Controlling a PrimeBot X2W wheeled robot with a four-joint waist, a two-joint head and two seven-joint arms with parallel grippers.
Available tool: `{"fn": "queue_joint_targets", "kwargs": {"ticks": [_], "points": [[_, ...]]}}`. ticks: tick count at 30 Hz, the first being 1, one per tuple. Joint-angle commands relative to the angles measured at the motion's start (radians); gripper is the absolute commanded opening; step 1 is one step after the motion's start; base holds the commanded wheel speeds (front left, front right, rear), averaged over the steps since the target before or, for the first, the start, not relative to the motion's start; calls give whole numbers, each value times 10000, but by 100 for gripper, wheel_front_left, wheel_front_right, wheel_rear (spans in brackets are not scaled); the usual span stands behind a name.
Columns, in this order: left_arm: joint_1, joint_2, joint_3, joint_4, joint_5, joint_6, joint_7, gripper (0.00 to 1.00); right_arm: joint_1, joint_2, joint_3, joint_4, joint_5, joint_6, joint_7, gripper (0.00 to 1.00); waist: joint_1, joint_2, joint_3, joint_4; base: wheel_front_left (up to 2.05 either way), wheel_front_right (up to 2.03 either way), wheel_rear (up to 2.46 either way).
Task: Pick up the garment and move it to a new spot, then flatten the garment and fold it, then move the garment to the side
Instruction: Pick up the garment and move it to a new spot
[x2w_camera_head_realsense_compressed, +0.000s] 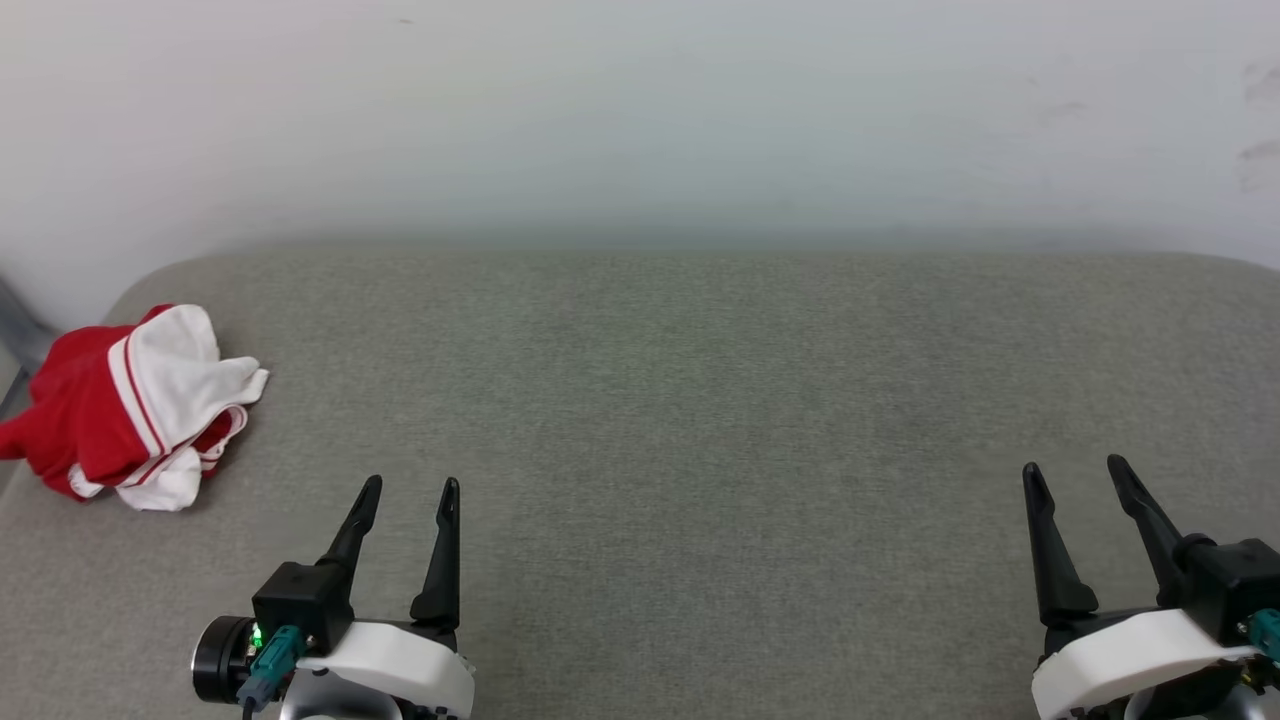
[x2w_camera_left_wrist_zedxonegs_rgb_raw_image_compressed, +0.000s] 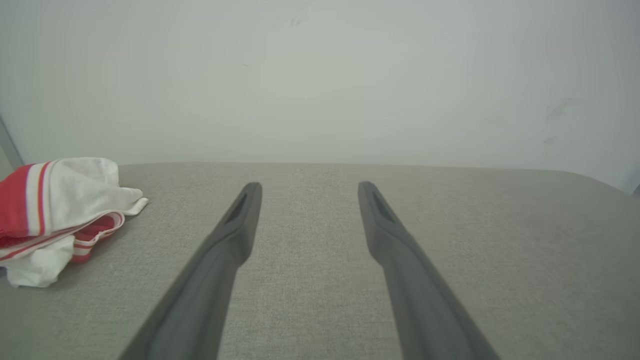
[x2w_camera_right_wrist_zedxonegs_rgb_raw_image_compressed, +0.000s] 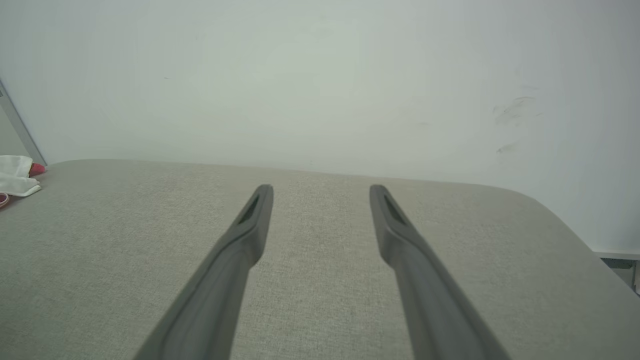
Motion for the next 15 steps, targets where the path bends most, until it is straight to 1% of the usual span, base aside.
{"fn": "queue_joint_targets", "kwargs": {"ticks": [1, 8, 15], "points": [[-139, -12, 46, 17, -84, 4, -27, 100, 17, 31, 60, -44, 35, -3, -42, 100, 0, 0, 17, 193, 0, 0, 0], [-167, -35, 225, 83, -267, 57, -25, 100, 44, 30, 220, -65, 105, -3, -82, 100, 0, 0, 1, 966, 0, 0, 0], [-134, -44, 399, 138, -206, 102, -27, 100, -21, 27, 430, -54, 196, -5, -115, 100, 0, 0, -12, 1872, 0, 0, 0]]}}
